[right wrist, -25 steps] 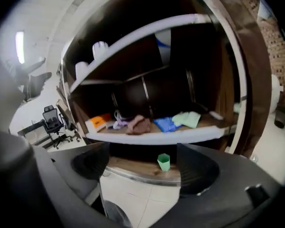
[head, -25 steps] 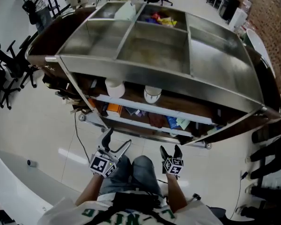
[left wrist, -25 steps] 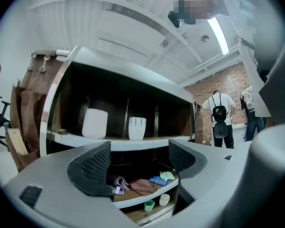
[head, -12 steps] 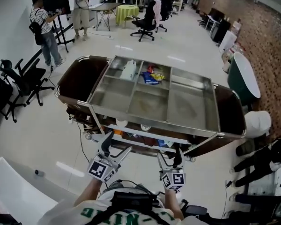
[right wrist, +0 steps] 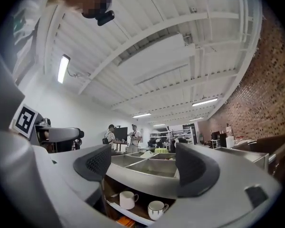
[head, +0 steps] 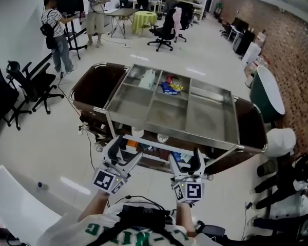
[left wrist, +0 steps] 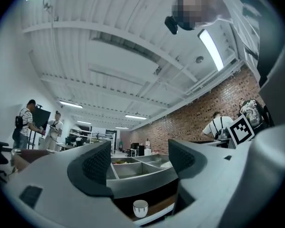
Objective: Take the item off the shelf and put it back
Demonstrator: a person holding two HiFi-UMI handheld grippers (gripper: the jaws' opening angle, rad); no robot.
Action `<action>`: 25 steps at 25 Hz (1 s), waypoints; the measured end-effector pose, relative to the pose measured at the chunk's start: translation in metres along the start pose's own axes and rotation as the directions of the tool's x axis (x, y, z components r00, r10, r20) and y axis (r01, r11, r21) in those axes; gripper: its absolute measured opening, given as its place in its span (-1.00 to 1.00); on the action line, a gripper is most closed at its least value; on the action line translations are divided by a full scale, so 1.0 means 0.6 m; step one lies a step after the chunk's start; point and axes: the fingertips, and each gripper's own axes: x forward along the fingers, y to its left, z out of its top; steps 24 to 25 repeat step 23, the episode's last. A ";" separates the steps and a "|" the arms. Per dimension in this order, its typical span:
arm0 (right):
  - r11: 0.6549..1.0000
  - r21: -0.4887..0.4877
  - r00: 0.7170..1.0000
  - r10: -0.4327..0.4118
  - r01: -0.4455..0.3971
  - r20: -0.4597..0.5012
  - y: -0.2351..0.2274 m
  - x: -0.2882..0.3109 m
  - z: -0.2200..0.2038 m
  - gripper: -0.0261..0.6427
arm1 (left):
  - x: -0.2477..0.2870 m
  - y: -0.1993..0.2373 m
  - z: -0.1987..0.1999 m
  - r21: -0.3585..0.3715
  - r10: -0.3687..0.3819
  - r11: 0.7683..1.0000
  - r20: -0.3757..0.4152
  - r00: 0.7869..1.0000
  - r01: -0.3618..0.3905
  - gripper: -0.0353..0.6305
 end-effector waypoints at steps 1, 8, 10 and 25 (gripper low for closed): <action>1.000 0.013 1.000 0.000 0.000 -0.006 0.003 -0.004 -0.007 0.39 | -0.007 -0.005 -0.003 -0.004 -0.002 1.000 -0.008 1.000 0.002 0.19; 0.998 0.046 0.998 0.035 -0.033 -0.056 0.012 -0.026 -0.042 0.39 | -0.040 -0.013 -0.027 -0.070 0.036 0.997 -0.041 0.999 -0.039 0.19; 0.998 0.029 0.997 0.053 -0.052 -0.049 0.015 -0.027 -0.034 0.39 | -0.044 -0.011 -0.025 -0.069 0.045 0.997 -0.037 0.998 -0.047 0.19; 0.994 0.036 0.993 0.102 -0.100 -0.065 0.025 -0.030 -0.041 0.39 | -0.055 0.002 -0.026 -0.054 0.071 0.996 -0.037 0.997 -0.073 0.19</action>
